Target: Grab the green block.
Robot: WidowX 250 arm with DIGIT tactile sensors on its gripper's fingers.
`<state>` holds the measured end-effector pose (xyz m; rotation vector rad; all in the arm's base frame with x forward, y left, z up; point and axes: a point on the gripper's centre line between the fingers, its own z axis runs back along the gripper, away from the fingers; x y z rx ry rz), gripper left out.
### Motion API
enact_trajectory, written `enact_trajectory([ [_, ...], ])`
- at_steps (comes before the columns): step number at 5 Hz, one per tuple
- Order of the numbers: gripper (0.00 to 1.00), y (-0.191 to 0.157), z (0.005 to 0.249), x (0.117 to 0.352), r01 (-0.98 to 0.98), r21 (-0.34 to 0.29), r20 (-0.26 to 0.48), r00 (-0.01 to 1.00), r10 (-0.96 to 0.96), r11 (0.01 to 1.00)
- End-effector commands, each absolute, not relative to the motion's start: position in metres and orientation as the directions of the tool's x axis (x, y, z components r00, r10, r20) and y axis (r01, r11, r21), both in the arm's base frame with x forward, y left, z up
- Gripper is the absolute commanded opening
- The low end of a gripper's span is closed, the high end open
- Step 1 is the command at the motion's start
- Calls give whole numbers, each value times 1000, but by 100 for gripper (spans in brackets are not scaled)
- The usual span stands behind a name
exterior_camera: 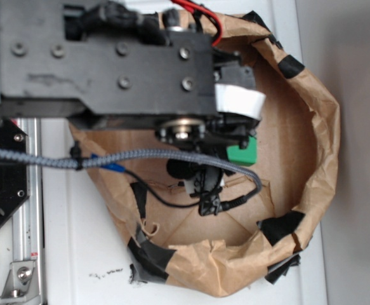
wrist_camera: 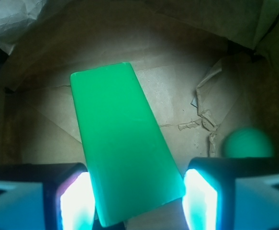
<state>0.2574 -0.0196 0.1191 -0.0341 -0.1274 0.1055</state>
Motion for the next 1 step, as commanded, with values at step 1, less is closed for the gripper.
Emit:
enact_trajectory([
  [1, 0, -19, 121, 247, -114, -49, 165, 979, 120, 992],
])
